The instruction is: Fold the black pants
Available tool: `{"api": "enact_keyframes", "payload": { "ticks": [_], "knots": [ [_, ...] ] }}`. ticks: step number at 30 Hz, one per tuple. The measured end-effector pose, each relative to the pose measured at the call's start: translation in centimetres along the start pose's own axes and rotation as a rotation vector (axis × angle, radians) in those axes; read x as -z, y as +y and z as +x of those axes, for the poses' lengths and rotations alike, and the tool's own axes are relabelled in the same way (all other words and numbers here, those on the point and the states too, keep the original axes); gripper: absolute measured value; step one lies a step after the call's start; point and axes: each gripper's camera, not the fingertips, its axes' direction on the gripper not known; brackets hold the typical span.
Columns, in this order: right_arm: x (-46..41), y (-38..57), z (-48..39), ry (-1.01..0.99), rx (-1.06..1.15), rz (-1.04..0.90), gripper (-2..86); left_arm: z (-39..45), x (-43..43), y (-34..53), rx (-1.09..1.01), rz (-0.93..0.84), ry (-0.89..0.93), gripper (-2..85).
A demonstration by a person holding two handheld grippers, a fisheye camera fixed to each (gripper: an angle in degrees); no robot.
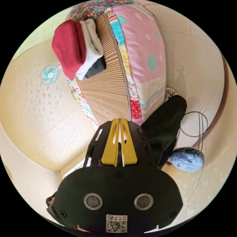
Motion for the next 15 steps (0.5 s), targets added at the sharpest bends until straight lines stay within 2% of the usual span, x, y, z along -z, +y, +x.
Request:
{"api": "enact_keyframes", "payload": {
  "ticks": [2,6,9,11,13,15],
  "knots": [
    [-2.1,0.0,-2.7,-0.05,0.084,-0.025,0.4,-4.4,-1.0,-1.5,0.06,-0.019,0.0,11.6],
    [-8.8,1.8,-8.7,0.008,0.279,-0.182,0.3,-12.2,-5.8,-2.7,0.216,-0.082,0.223,11.3],
    [-13.3,5.1,-10.5,-0.002,0.375,-0.303,0.3,-13.5,-8.3,-1.9,0.264,-0.097,0.393,9.8],
    [-14.7,7.4,-10.7,-0.048,0.425,-0.337,0.3,-13.6,-8.1,-1.7,0.278,-0.108,0.433,4.6],
    [-15.0,9.5,-10.1,-0.101,0.436,-0.325,0.2,-11.1,-7.1,-1.8,0.132,-0.08,0.827,0.4],
    [-14.5,10.6,-9.8,-0.142,0.465,-0.311,0.2,-6.7,-5.4,-1.8,0.02,-0.051,0.995,-0.4]
  ]
}}
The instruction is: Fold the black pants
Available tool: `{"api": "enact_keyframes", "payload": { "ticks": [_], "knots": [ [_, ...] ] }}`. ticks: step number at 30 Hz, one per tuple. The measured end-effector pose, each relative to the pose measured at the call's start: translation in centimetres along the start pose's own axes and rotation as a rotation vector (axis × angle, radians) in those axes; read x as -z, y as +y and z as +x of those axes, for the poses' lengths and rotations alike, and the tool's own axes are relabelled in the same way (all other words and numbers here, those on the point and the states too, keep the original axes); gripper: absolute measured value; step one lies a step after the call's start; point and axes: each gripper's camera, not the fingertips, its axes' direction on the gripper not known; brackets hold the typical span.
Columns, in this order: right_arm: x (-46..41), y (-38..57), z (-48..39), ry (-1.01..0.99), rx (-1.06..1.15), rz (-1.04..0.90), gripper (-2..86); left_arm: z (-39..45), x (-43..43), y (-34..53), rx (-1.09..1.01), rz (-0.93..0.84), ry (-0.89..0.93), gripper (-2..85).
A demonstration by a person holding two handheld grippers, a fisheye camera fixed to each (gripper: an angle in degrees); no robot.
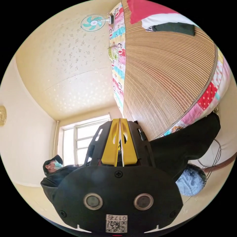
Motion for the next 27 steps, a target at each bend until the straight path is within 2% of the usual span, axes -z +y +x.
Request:
{"api": "enact_keyframes", "payload": {
  "ticks": [5,8,10,11,13,15,16,20,24,27],
  "knots": [
    [0.8,1.7,-2.3,0.008,0.122,0.052,0.2,13.5,-11.4,-0.1,-0.263,-0.188,0.158,-0.8],
    [0.7,1.9,-3.7,-0.023,0.186,0.082,0.2,23.2,-19.1,2.5,-0.521,-0.386,0.184,-0.4],
    [-0.1,1.2,-4.4,-0.033,0.213,0.097,0.3,29.6,-25.1,8.0,-0.728,-0.649,0.245,0.9],
    [-0.4,0.8,-4.4,-0.015,0.207,0.093,0.3,30.6,-26.4,9.6,-0.754,-0.715,0.249,2.2],
    [-3.3,-1.3,-4.3,0.15,0.156,0.027,0.5,32.6,-28.8,15.7,-0.826,-0.888,0.281,5.0],
    [-7.3,-3.0,-4.5,0.318,0.157,-0.072,0.9,32.4,-28.4,18.7,-0.9,-0.954,0.321,4.9],
    [-10.6,-4.0,-4.7,0.411,0.184,-0.146,1.3,31.8,-27.9,19.5,-0.925,-0.978,0.281,4.8],
    [-21.1,-6.4,-3.9,0.532,0.24,-0.326,3.9,27.0,-25.3,18.4,-0.782,-0.938,0.207,5.2],
    [-31.7,-10.3,-1.2,0.539,0.225,-0.437,6.9,19.0,-21.1,16.1,-0.473,-0.839,0.222,5.3],
    [-40.0,-13.7,0.3,0.629,0.26,-0.53,7.7,14.3,-17.8,15.0,-0.29,-0.713,0.136,7.7]
  ]
}}
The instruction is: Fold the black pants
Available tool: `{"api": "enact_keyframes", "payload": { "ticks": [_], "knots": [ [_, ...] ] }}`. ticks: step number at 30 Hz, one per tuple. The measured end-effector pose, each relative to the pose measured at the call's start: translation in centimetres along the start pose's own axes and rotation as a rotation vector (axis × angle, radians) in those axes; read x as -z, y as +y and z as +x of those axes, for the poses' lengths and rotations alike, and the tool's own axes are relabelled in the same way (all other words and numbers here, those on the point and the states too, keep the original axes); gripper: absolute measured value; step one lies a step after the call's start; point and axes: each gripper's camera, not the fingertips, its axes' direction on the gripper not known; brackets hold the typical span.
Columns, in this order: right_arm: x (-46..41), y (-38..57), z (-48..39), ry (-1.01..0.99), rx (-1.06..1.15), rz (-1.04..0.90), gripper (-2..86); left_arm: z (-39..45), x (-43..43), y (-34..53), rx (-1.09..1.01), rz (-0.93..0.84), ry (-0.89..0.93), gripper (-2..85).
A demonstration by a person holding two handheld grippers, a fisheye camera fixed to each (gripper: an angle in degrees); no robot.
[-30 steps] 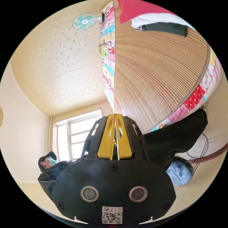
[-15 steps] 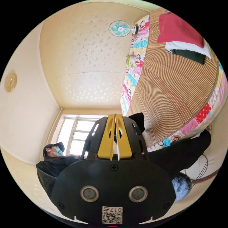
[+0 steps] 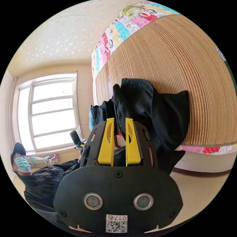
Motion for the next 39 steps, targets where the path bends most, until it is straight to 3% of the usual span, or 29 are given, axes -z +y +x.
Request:
{"api": "enact_keyframes", "payload": {
  "ticks": [4,8,10,15,20,22,25,31,35,37,39],
  "knots": [
    [-7.4,-10.6,-1.8,0.219,0.026,-0.142,9.6,-2.7,2.5,0.8,0.162,0.099,-0.066,12.0],
    [-13.9,-18.9,-3.7,0.407,0.134,-0.227,11.3,-3.4,3.0,-1.8,0.194,0.111,-0.196,13.0],
    [-18.7,-22.7,-4.0,0.625,0.2,-0.287,12.3,-4.2,2.8,-4.7,0.19,0.135,-0.27,13.4],
    [-27.2,-23.7,1.0,0.839,0.08,-0.425,12.8,-9.0,-0.2,-11.9,0.247,0.136,-0.306,13.5],
    [-25.6,-16.0,-0.5,0.776,0.177,-0.236,4.9,-13.8,-3.4,-14.8,0.366,0.112,-0.267,5.5],
    [-20.3,-10.1,-2.7,0.676,0.207,-0.053,3.9,-12.4,-2.9,-14.3,0.275,0.111,-0.15,2.8],
    [-12.3,-0.9,-7.6,0.585,0.246,0.162,3.1,-6.6,0.4,-12.3,0.084,0.092,-0.122,1.6],
    [3.6,16.4,-21.0,0.937,0.34,0.733,2.5,5.6,13.6,-7.6,-0.126,0.283,-0.116,1.2],
    [11.6,15.6,-25.9,0.932,0.433,0.907,2.5,12.5,20.2,-12.5,-0.31,0.448,-0.169,2.4],
    [16.1,9.5,-27.4,0.9,0.455,0.982,2.7,15.5,23.0,-19.6,-0.394,0.542,-0.253,3.6],
    [19.0,2.5,-27.4,0.892,0.378,0.98,2.9,15.9,24.6,-26.0,-0.351,0.59,-0.343,4.5]
  ]
}}
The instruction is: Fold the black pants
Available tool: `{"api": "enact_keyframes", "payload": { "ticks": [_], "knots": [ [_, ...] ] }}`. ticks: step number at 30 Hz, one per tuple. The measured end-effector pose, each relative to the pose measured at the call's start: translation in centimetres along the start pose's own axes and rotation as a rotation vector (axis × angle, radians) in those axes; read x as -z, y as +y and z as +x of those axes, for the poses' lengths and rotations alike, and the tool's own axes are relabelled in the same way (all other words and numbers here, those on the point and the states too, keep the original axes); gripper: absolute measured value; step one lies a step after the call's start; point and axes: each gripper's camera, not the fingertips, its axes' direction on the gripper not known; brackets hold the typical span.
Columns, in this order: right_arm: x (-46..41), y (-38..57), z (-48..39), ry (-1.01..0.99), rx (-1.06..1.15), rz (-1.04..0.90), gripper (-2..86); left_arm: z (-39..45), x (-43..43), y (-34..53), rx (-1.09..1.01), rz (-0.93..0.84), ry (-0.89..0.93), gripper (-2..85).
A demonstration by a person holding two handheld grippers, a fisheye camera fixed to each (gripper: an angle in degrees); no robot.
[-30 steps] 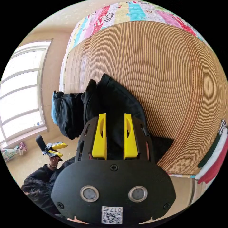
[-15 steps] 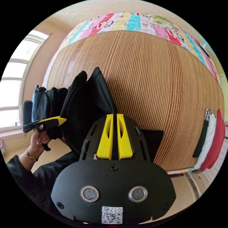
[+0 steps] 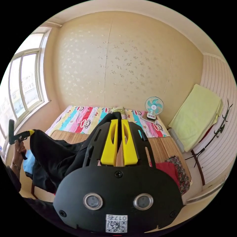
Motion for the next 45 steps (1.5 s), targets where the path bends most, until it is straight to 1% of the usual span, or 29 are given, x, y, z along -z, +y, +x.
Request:
{"api": "enact_keyframes", "payload": {
  "ticks": [2,4,6,8,10,11,12,13,16,17,19,21,22,24,25,27,29,30,31,32,33,34,36,38,39,41,43,44,45],
  "knots": [
    [-6.3,-4.3,1.8,0.022,-0.057,-0.116,3.3,-2.6,-2.3,-4.2,0.045,0.002,-0.085,5.2],
    [-12.3,-5.7,4.5,0.023,-0.189,-0.264,4.0,-6.5,-3.2,-6.0,0.173,0.011,-0.186,7.2],
    [-14.5,-3.8,5.2,-0.079,-0.213,-0.317,5.3,-8.8,-3.3,-4.3,0.228,0.006,-0.175,9.1],
    [-16.5,0.4,4.7,-0.165,-0.176,-0.376,6.8,-10.8,-4.4,-0.6,0.252,-0.063,-0.167,9.9],
    [-20.2,9.4,3.4,-0.281,-0.116,-0.539,8.3,-14.0,-7.2,7.0,0.352,-0.243,-0.223,10.1],
    [-21.3,12.0,3.0,-0.313,-0.11,-0.593,8.7,-14.8,-8.0,9.1,0.392,-0.29,-0.229,10.2],
    [-23.5,17.8,2.1,-0.371,-0.108,-0.72,9.8,-16.8,-9.8,13.7,0.488,-0.393,-0.217,11.3],
    [-25.5,23.3,1.3,-0.42,-0.125,-0.848,11.0,-18.5,-11.5,18.3,0.591,-0.488,-0.192,12.3],
    [-27.6,34.7,0.2,-0.515,-0.199,-1.04,13.3,-21.1,-14.3,28.2,0.798,-0.664,-0.203,13.7],
    [-27.7,36.3,0.3,-0.508,-0.214,-1.061,13.5,-21.4,-14.8,29.8,0.826,-0.695,-0.21,13.9],
    [-27.8,41.2,1.8,-0.366,-0.255,-1.125,14.3,-22.1,-16.1,34.4,0.89,-0.796,-0.252,14.9],
    [-27.5,43.2,3.7,-0.223,-0.249,-1.144,14.5,-22.4,-17.0,36.5,0.92,-0.824,-0.242,15.0],
    [-26.9,43.9,5.2,-0.201,-0.261,-1.107,14.6,-22.3,-17.7,37.3,0.918,-0.823,-0.192,14.2],
    [-26.6,44.7,6.9,-0.308,-0.272,-1.066,14.9,-22.2,-18.7,37.8,0.905,-0.822,-0.139,12.2],
    [-27.2,45.5,7.5,-0.42,-0.287,-1.098,15.2,-22.2,-18.9,37.8,0.904,-0.81,-0.129,11.2],
    [-28.2,47.0,8.0,-0.539,-0.305,-1.156,15.0,-22.8,-18.7,38.0,0.948,-0.777,-0.114,10.4],
    [-29.4,48.9,7.8,-0.575,-0.287,-1.267,12.1,-23.9,-18.3,38.4,1.006,-0.767,-0.094,7.8],
    [-29.4,49.2,8.3,-0.543,-0.262,-1.273,9.0,-24.6,-17.8,38.6,1.03,-0.773,-0.064,5.8],
    [-29.4,48.9,9.2,-0.548,-0.226,-1.292,6.7,-25.1,-17.1,38.4,1.035,-0.764,0.012,3.9],
    [-29.5,48.8,9.7,-0.628,-0.217,-1.31,5.8,-25.3,-16.8,38.1,1.016,-0.751,0.083,3.0],
    [-29.2,48.1,11.2,-0.791,-0.232,-1.315,4.7,-25.2,-16.1,37.1,0.934,-0.697,0.296,1.4],
    [-27.8,46.8,13.4,-0.969,-0.256,-1.247,4.1,-24.7,-14.8,36.1,0.848,-0.666,0.494,0.0],
    [-24.6,44.9,18.1,-1.157,-0.31,-1.13,3.7,-23.1,-12.3,35.2,0.731,-0.743,0.576,-0.5],
    [-20.5,43.9,23.9,-1.23,-0.352,-1.012,3.3,-20.9,-9.7,35.0,0.591,-0.874,0.511,-0.7],
    [-17.9,44.0,28.2,-1.228,-0.399,-0.945,3.1,-19.7,-8.4,35.7,0.546,-0.949,0.466,-0.7],
    [-15.0,45.8,35.0,-1.062,-0.502,-0.921,2.9,-19.7,-6.8,37.5,0.609,-0.994,0.35,-0.5],
    [-12.3,50.2,44.7,-0.598,-0.723,-0.949,2.5,-21.5,-4.9,39.6,0.786,-0.901,0.188,0.3],
    [-11.7,51.2,46.9,-0.525,-0.807,-0.927,2.4,-22.0,-4.6,40.0,0.822,-0.861,0.162,1.7],
    [-10.8,52.9,50.6,-0.407,-0.981,-0.914,2.1,-22.9,-4.3,40.3,0.882,-0.776,0.117,4.3]
  ]
}}
